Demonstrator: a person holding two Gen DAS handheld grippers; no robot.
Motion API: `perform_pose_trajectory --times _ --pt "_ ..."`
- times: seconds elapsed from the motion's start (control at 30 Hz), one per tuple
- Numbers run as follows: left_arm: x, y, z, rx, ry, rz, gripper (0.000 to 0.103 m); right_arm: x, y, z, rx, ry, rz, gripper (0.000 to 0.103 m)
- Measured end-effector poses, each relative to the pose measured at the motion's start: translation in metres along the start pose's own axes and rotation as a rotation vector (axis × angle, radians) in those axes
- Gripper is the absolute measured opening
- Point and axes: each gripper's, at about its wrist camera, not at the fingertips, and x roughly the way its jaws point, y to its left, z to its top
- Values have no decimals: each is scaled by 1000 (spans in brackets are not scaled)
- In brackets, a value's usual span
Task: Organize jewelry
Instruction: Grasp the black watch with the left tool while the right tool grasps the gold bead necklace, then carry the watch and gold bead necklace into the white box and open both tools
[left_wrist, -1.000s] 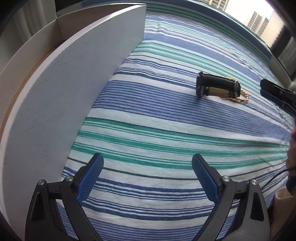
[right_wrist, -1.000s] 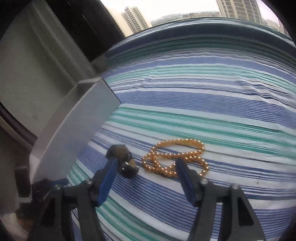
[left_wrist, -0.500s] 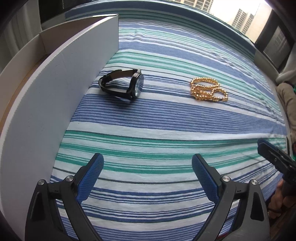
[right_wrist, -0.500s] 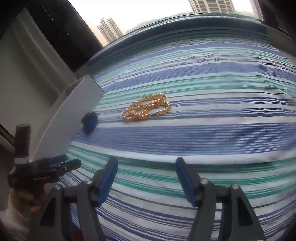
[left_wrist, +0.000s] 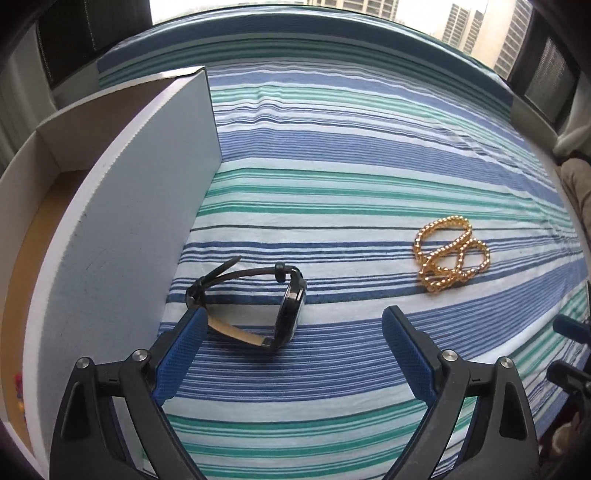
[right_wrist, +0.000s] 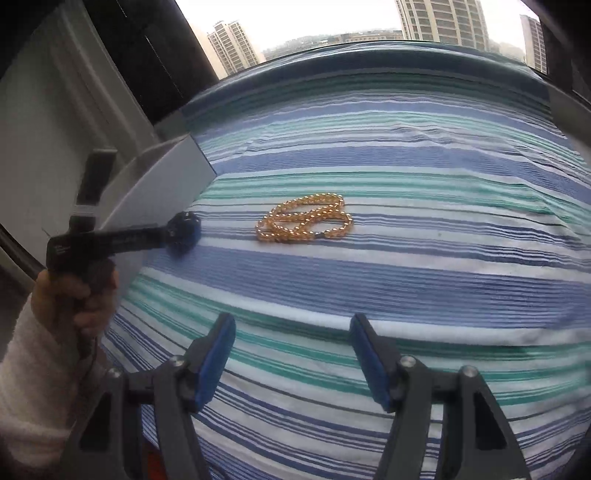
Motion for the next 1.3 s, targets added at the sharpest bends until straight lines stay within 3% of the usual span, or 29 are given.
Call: perform_pose_trajectory --times 0.1,0.2,0.33,0.47,0.5,0.57,0.6,0.63,0.67,0.7,0.93,1.1,1.3 --pt "6 -2 3 33 12 -17 94 25 0 30 -66 92 -68 66" --pt "14 -2 4 49 30 -20 90 55 -1 59 -89 131 -74 66" --pt "19 5 8 26 37 -36 87 81 34 77 -227 131 34 66" --pt "24 4 9 24 43 -58 81 114 52 84 -259 174 23 66" --pt "26 4 9 26 51 -61 76 123 54 84 -269 184 11 66" --pt "29 4 8 28 73 -52 56 141 58 84 -309 208 -22 66" --pt "30 5 7 27 80 -39 31 140 61 83 -342 172 -36 58" --pt "30 7 7 27 77 -28 12 142 61 82 -356 171 -58 34" --pt "29 12 6 19 84 -44 10 139 59 83 -350 155 -92 17" --pt "27 16 6 0 86 -58 9 137 52 87 -301 165 -69 8" --pt "-7 22 11 -105 57 -176 8 94 26 100 -108 115 40 8" --pt "-52 27 7 -176 -3 -221 8 46 25 112 -66 52 112 8" --pt "-112 35 -12 -222 -72 -224 8 -1 42 115 -76 -22 199 8"
